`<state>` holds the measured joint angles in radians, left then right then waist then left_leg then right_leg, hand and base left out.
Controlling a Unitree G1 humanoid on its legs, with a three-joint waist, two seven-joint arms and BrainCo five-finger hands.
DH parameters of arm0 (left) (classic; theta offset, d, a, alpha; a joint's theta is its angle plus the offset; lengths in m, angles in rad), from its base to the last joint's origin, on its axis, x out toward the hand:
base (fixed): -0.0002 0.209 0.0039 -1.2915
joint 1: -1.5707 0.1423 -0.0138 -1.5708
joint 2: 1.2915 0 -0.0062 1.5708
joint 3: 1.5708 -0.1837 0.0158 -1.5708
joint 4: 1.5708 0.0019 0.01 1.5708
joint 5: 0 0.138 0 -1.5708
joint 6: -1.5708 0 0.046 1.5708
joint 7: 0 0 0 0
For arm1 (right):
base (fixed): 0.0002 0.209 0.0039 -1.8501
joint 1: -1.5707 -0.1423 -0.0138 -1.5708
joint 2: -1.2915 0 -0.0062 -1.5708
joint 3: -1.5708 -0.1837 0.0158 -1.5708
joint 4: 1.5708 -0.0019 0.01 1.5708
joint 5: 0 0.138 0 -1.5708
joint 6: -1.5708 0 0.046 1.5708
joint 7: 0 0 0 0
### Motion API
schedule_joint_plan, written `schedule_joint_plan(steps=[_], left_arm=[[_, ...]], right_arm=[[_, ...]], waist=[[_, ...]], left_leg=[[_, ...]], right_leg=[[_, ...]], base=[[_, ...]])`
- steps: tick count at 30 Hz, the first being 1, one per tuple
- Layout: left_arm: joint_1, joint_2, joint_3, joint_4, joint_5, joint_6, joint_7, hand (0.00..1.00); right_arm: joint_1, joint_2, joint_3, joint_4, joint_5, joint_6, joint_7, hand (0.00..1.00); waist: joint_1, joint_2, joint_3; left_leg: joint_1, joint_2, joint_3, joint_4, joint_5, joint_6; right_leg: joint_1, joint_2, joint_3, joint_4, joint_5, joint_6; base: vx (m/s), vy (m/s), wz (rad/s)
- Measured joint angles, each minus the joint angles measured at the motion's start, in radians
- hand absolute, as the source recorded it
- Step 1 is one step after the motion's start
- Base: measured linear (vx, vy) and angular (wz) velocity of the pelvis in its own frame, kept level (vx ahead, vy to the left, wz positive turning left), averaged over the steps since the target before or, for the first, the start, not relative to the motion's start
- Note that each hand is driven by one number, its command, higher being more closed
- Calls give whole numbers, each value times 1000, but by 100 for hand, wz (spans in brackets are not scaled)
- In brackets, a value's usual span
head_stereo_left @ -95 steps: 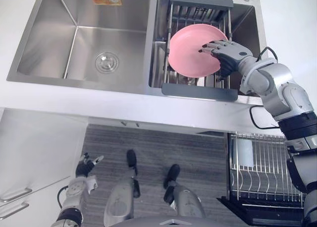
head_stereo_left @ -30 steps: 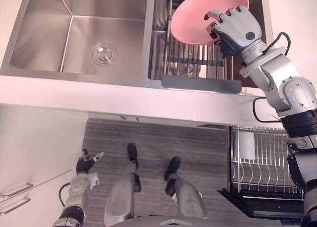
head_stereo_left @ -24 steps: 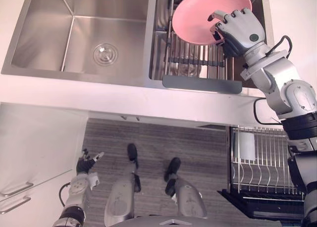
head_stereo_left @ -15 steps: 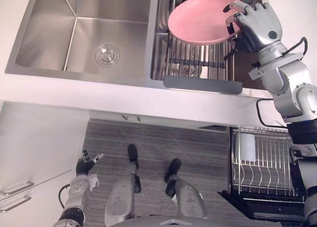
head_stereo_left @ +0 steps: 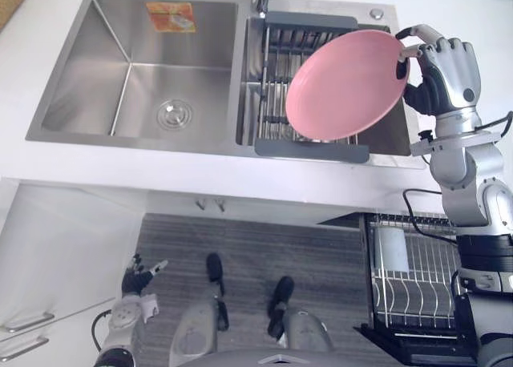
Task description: Walk over to the sink, pick up the cup, carry it to the dishwasher, place the cup inside the dishwasher, then close the dishwasher door
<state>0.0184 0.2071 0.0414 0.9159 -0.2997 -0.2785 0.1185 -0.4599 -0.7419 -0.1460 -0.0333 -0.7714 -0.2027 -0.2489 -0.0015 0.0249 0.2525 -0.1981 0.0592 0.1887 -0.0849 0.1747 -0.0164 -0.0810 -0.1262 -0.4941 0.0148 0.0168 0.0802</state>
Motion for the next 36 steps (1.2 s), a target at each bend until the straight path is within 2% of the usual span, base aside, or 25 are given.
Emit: schedule_joint_plan(steps=[7,11,14,20,21,29,31,36], left_arm=[[27,-4,1,16,11,-3,-2,0],[45,-3,8,19,28,-5,-2,0],[70,-9,39,20,30,-5,-2,0],[89,-13,41,20,48,-5,-15,0],[145,-30,45,39,68,-6,-17,0],[154,-32,47,39,68,-6,-18,0],[156,-41,76,40,67,-5,-21,0],[166,-63,88,42,89,-2,-45,0]], right_arm=[[68,44,-26,-41,-1,-33,10,100],[84,46,-26,-41,5,-34,9,100],[127,54,-30,-45,30,-33,10,100],[149,77,-76,-75,66,-34,13,100],[184,106,-110,-76,101,-39,23,100],[183,106,-101,-65,108,-41,23,100],[179,106,-98,-53,117,-41,21,100],[177,106,-90,24,141,-32,17,100]], waist=[[-8,-19,-24],[-5,-28,-39],[-7,-50,-56],[-8,-55,-64],[-11,-81,-122],[-10,-84,-127],[-11,-84,-135],[-14,-82,-152]], left_leg=[[22,5,7,-1,-7,0],[35,5,8,-1,-15,-4],[42,5,8,-1,-19,-5],[58,4,8,-1,-20,-3],[80,3,7,-1,-31,-5],[117,1,22,-2,-41,-6],[134,1,13,-2,-46,-9],[193,0,-26,-2,-56,-11]], right_leg=[[34,15,9,-43,22,-2],[51,18,11,-57,23,-1],[63,21,11,-70,24,-1],[83,22,10,-76,26,0],[110,25,11,-90,25,2],[126,25,49,-87,25,1],[129,24,70,-76,23,1],[140,15,134,22,-19,-10]], base=[[18,-2,-4],[6,4,-1],[44,4,0],[38,7,0],[0,0,0],[6,3,-11],[22,8,-27],[-13,8,-12]])
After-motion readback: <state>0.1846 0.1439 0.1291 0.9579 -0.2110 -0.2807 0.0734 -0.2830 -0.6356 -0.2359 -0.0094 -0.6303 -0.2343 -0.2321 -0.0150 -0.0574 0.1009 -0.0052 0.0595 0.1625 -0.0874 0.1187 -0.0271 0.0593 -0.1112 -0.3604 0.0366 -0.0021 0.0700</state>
